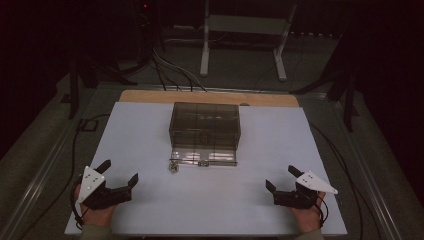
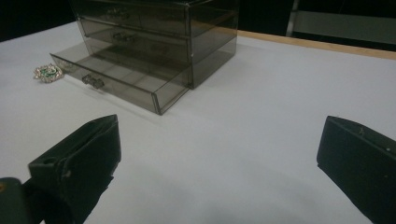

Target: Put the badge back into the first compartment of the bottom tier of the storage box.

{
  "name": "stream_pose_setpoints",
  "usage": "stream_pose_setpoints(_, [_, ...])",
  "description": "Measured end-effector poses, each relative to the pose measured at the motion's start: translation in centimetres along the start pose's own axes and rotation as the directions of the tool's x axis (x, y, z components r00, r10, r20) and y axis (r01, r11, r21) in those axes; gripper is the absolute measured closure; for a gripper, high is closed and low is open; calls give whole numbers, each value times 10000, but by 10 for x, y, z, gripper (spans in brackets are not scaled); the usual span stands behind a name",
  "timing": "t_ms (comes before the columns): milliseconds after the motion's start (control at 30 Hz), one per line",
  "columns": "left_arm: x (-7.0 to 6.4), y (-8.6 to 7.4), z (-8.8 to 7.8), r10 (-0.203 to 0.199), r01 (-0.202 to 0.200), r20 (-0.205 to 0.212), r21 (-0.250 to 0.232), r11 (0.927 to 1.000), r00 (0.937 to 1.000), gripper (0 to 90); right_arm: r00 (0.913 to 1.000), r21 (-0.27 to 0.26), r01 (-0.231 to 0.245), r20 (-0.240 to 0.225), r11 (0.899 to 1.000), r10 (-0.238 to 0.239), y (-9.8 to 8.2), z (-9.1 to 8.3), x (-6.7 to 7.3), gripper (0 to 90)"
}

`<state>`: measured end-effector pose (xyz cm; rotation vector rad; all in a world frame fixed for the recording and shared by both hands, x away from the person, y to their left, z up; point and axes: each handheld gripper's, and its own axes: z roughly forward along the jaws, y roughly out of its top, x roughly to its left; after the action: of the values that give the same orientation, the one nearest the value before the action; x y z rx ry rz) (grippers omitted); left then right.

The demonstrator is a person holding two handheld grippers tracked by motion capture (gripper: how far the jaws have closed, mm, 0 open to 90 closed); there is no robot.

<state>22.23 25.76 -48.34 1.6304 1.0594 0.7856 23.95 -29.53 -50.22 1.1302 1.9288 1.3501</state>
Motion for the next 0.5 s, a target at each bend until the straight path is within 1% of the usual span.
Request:
stream_pose_setpoints(100, [-1,0,0,23,-23,-31,-3,10000,10000,7,9997,-137,-249,-14,9996,249,-1,-1,-2,3])
stream_pose_setpoints(167, [0,1,-1,32,-32,-47,-23,10000,10000,7,9995,-194,-328,-30,9993,328,-1,-2,-3,3])
stream_pose_setpoints(233, [0,1,-1,23,-22,-132,35,10000,9999,7,9989,-246,-464,21,9986,465,-1,-2,-4,3])
stream_pose_setpoints(300, [0,1,-1,-4,5,-122,40,10000,9999,7,9989,-238,-476,15,9986,476,0,-2,-4,4])
stream_pose_setpoints(400, [1,3,-4,-83,82,-111,-86,9999,9999,8,9994,-204,-332,96,9992,334,0,-2,-2,4])
stream_pose_setpoints(500, [0,4,-4,-63,62,-105,-116,9999,9999,7,9996,-201,-262,116,9995,264,0,-2,-1,3])
